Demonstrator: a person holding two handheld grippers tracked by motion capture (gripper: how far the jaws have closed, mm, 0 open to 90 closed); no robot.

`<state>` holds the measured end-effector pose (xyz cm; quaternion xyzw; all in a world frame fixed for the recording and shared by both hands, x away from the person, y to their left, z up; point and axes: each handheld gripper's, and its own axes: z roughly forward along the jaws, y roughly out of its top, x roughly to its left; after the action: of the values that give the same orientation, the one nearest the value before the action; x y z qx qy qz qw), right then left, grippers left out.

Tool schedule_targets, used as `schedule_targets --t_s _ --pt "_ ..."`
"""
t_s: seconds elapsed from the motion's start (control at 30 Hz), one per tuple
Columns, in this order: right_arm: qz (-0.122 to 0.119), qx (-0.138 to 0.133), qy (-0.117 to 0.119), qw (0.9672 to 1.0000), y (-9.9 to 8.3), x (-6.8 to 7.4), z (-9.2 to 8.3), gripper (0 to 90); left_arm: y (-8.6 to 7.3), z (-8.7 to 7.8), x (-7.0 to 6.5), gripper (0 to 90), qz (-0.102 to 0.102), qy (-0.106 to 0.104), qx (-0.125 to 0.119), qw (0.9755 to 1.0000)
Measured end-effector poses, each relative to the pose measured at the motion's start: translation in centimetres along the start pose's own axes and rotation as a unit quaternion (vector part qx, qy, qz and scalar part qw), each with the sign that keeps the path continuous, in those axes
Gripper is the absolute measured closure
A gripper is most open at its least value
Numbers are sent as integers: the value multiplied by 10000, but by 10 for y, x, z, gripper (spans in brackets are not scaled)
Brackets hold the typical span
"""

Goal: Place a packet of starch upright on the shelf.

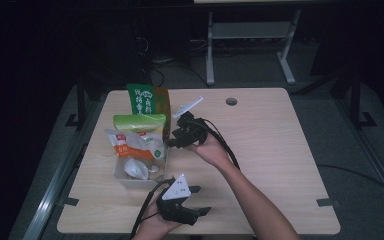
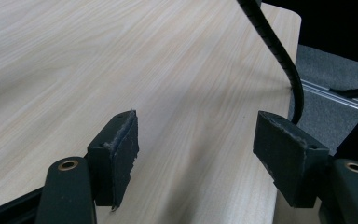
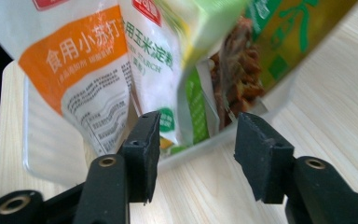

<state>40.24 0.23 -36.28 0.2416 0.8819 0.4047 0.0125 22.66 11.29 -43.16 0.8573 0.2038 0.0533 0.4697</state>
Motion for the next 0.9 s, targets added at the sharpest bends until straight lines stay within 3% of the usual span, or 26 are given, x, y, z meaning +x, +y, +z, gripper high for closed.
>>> schedule_targets --t_s 0.23,0.47,0.9 --pt "188 -70 55 9998 -16 -11 -19 437 0 0 3 295 -9 28 15 10000" --pt "218 -111 -43 9997 -32 -21 -37 400 1 -1 5 286 -72 38 -13 10000" --pt "535 -121 -123 9984 -60 -31 -68 348 1 -1 7 277 -42 66 26 10000"
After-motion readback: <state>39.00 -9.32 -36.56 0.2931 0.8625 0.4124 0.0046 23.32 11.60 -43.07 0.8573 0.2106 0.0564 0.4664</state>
